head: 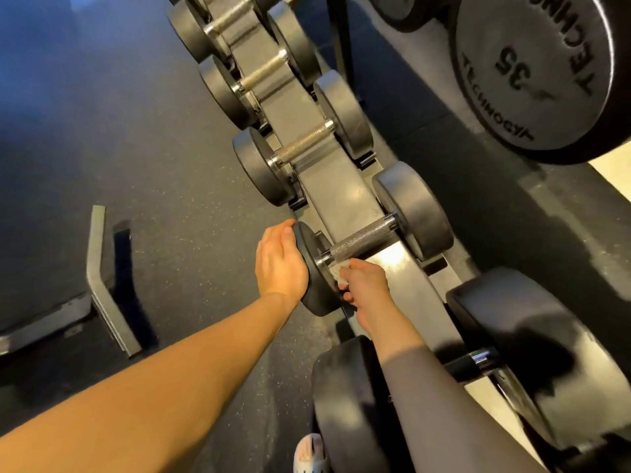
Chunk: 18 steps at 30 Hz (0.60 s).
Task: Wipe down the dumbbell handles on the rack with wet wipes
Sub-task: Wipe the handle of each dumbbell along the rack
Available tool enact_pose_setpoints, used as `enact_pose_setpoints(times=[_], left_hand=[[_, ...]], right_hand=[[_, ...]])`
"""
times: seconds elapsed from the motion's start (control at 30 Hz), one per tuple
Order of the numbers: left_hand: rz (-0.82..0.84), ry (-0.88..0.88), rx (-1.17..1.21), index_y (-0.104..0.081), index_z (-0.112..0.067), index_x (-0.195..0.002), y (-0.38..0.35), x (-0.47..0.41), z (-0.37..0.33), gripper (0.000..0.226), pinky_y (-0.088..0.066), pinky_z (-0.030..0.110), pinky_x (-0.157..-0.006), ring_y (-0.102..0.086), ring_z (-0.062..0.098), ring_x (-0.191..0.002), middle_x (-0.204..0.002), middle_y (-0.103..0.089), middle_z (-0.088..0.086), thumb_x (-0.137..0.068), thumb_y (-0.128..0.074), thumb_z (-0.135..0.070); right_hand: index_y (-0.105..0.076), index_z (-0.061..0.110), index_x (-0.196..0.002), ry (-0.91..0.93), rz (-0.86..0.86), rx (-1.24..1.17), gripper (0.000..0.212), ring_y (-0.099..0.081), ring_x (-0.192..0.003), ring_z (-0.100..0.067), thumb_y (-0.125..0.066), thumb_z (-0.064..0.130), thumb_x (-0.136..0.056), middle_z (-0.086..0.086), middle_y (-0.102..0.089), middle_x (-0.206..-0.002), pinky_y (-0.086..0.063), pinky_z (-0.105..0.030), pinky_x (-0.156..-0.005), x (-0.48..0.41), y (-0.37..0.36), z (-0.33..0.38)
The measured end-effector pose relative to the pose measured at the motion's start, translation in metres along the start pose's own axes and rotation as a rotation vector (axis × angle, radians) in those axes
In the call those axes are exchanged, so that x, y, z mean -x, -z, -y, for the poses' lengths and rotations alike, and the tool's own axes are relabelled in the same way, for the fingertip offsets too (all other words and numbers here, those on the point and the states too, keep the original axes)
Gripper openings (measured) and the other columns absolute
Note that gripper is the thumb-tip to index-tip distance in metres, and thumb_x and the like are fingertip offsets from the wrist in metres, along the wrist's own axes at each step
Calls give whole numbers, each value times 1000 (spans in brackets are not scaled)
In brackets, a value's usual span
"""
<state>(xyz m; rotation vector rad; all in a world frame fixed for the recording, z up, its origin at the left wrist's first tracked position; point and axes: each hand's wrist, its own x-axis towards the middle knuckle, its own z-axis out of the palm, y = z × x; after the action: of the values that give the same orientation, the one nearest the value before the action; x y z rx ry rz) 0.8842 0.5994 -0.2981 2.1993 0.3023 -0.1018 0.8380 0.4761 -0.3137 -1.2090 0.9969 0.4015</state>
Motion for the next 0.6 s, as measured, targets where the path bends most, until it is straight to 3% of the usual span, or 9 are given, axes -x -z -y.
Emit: enact_pose_setpoints(times=[0.1, 0.2, 0.33, 0.43, 0.5, 0.6], left_hand=[[1, 0, 1, -63, -19, -133, 0, 0, 0, 39, -36, 34, -112, -52, 18, -125, -131, -61, 1, -111, -31, -23], [-21, -4, -4, -63, -18, -134, -1, 1, -1, 38, -34, 27, -108, -51, 15, -125, -131, -61, -2, -111, -32, -22], [-35, -14, -13, -63, -19, -133, -2, 0, 0, 38, -37, 33, -111, -52, 16, -124, -131, -62, -1, -111, -33, -23], [-41, -24, -26, -63, -18, -134, -3, 0, 3, 39, -37, 36, -112, -53, 16, -124, -132, -62, -1, -111, -32, -24], [-44, -32, -28, -63, -18, -134, -4, 0, 3, 41, -37, 34, -111, -53, 17, -124, -132, -62, -1, -110, -31, -27], [-47, -42, -25, -63, -17, -133, -4, 1, 2, 50, -38, 34, -109, -54, 16, -122, -131, -63, 0, -104, -27, -36]], right_hand=[[-72, 10, -96, 2, 21, 72, 25, -43, -53, -13, -52, -3, -94, -8, -57, -69, -33, -19, -40, 7, 5, 7], [-74, 2, -99, 93, 30, -3, 19, -55, -60, -15, -58, -5, -92, -6, -66, -74, -46, -23, -49, 15, 6, 9], [-73, 20, -83, 278, -1, 58, 23, -60, -64, -7, -65, 1, -92, -4, -71, -76, -52, -21, -58, 20, 1, 4], [-79, 14, -100, 458, -37, 360, 18, -62, -75, -9, -63, 7, -95, -4, -71, -82, -53, -24, -72, 14, 3, -5], [-74, 10, -121, 563, -40, 575, 27, -65, -95, -15, -60, 8, -98, -3, -71, -103, -53, -27, -86, 13, 7, -10], [-73, 10, -121, 832, -19, 843, 27, -62, -94, -19, -57, 8, -100, -5, -66, -106, -52, -30, -83, 12, 11, -11]])
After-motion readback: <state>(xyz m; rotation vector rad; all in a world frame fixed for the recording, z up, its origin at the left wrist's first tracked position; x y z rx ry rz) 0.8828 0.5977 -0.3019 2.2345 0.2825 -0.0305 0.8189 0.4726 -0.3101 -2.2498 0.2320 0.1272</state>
